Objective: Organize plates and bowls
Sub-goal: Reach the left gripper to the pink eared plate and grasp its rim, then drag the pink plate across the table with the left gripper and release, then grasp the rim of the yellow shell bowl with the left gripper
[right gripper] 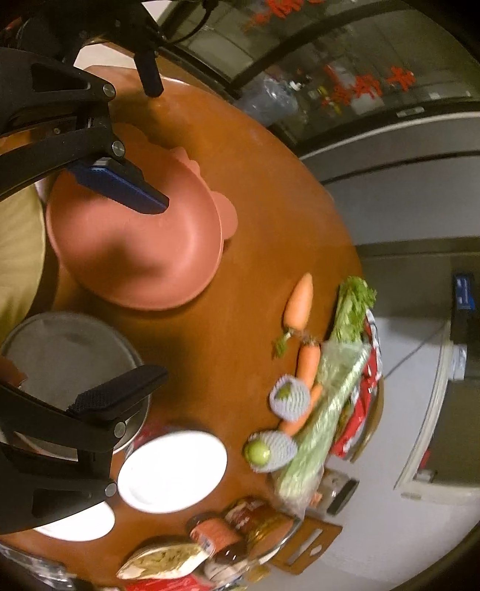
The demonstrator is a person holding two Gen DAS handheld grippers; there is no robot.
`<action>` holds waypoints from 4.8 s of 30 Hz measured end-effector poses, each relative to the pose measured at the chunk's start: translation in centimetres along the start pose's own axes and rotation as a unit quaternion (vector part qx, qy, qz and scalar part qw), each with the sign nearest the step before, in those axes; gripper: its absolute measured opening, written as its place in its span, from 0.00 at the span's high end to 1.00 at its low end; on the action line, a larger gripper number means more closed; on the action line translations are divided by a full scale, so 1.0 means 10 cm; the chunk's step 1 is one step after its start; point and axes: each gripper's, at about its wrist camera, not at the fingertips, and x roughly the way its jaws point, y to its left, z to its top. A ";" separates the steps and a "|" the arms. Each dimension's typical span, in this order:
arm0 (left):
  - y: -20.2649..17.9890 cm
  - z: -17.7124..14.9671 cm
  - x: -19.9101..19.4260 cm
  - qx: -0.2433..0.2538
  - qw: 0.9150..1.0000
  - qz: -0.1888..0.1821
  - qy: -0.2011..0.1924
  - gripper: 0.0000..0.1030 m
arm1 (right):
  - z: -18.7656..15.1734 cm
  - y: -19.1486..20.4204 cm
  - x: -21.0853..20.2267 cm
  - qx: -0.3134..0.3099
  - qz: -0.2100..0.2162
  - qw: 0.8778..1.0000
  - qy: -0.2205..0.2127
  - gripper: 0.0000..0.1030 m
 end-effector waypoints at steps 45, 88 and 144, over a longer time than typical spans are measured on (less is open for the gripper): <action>0.29 0.54 0.41 -0.036 0.999 0.019 0.002 0.43 | -0.15 0.12 0.35 0.026 0.060 0.996 0.062 0.67; -0.05 0.52 -0.13 0.040 0.996 0.046 -0.064 0.35 | -0.37 -0.07 -0.17 0.059 0.047 0.997 0.020 0.60; -0.76 -0.74 -0.07 0.101 0.995 -0.005 0.017 0.34 | -1.86 -0.12 -0.77 0.105 0.042 0.993 0.046 0.54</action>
